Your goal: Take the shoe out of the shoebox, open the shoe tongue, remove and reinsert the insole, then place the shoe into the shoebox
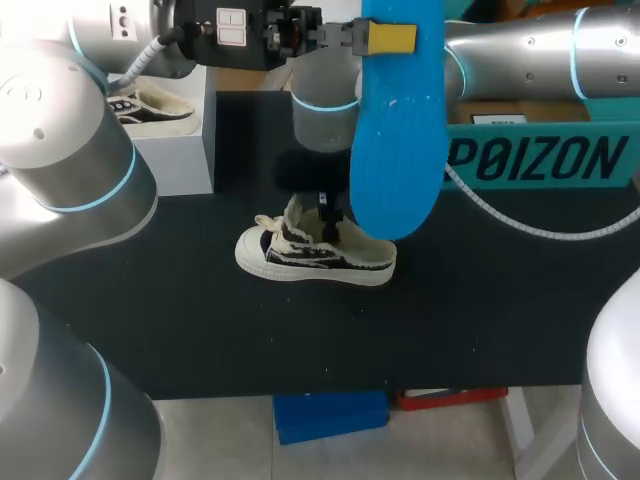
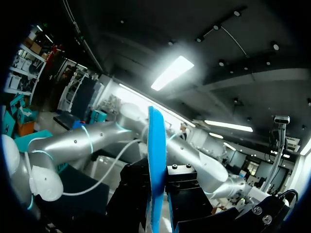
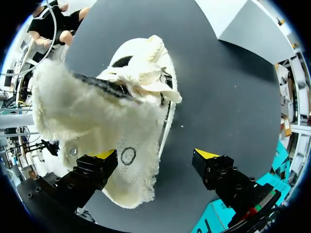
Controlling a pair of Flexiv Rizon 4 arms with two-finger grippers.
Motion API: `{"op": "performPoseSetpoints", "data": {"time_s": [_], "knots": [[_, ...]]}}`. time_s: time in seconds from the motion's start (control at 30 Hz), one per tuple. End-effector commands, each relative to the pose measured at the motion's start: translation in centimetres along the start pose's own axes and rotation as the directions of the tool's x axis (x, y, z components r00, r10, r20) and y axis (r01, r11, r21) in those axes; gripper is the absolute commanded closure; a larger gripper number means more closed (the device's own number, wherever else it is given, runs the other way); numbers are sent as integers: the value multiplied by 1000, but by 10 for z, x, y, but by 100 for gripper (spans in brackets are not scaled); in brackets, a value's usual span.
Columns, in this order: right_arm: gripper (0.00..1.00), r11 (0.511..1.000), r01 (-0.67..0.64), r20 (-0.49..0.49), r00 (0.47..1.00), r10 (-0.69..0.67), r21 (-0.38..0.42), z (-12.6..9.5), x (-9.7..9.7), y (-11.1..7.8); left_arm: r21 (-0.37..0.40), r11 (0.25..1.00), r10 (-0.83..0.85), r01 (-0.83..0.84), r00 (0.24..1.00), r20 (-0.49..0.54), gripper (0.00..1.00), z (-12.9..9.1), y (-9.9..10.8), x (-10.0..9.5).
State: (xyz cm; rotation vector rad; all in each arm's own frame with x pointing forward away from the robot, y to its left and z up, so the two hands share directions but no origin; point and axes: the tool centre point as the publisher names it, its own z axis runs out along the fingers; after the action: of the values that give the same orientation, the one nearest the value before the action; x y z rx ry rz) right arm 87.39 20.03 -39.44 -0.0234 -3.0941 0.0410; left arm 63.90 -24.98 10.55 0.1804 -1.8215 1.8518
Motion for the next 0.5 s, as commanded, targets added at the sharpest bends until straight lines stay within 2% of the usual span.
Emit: {"op": "performPoseSetpoints", "data": {"time_s": [0.03,0.13,0.23,0.33,0.4,0.5], "knots": [[2,999,-16,4,1000,16,34,9,1,6,-1,1000,-1,1,1000,4,100,0,1,1],[49,1000,-28,4,1000,28,11,13,2,7,-1,1000,-1,1,1000,4,100,0,1,1],[59,999,-37,5,999,37,-7,17,5,8,-1,1000,-1,1,1000,4,100,0,1,1],[76,999,-46,2,999,46,-25,20,7,10,-1,1000,-1,1,1000,4,100,0,1,1],[100,998,-51,-2,999,51,-34,23,9,10,-1,1000,-1,1,1000,4,100,0,1,1],[100,997,-56,-30,998,55,-55,23,10,9,-1,1000,-1,1,1000,4,100,0,1,1]]}}
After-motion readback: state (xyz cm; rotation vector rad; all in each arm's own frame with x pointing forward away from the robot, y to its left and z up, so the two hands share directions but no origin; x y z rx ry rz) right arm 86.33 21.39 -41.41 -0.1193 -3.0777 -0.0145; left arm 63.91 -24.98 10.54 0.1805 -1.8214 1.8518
